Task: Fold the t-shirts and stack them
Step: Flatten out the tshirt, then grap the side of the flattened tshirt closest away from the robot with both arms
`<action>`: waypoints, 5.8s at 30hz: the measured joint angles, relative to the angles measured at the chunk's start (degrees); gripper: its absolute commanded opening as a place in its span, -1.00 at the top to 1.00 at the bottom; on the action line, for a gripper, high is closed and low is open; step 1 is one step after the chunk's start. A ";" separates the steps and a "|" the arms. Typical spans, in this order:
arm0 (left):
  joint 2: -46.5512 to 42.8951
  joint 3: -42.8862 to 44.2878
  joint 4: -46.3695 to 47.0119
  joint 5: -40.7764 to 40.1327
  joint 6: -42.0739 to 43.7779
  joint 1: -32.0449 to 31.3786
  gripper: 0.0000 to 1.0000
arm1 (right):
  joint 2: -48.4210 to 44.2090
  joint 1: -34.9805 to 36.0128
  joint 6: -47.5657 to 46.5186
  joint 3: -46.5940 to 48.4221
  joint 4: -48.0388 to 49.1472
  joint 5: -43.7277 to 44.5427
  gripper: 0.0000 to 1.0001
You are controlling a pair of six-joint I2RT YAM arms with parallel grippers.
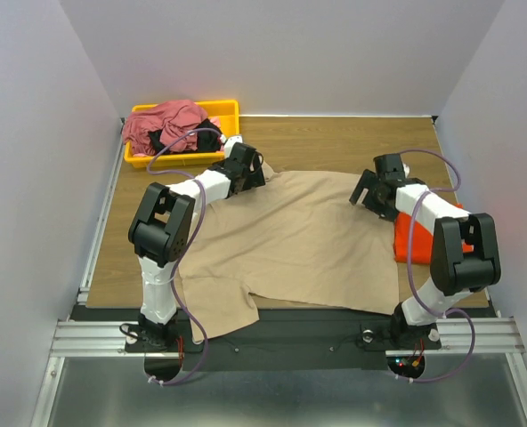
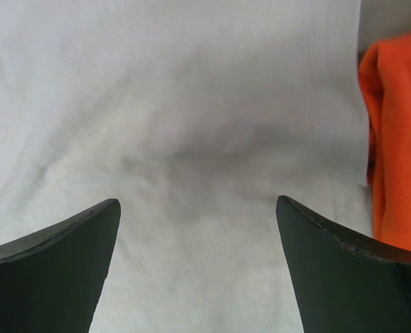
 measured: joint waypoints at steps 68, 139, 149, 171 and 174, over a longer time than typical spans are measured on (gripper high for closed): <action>-64.30 -48.26 -29.33 5.79 -32.41 -33.24 -0.97 | -34.51 -4.76 1.09 -14.14 -4.87 -7.85 -1.00; -46.66 -37.20 -34.58 -0.96 -31.04 -26.93 1.00 | -51.74 1.73 33.53 -32.39 -28.92 -0.90 -1.00; -46.66 -37.20 -33.70 -1.36 -28.37 -23.10 1.00 | -49.11 1.73 35.56 -33.70 -25.51 3.04 -0.87; -46.62 -33.29 -33.97 -3.61 -26.05 -21.00 1.00 | -48.92 1.95 32.09 -35.26 -21.14 6.32 0.99; -46.53 -32.50 -33.29 -3.91 -25.81 -20.65 1.00 | -48.15 1.95 30.53 -33.81 -20.52 5.88 0.99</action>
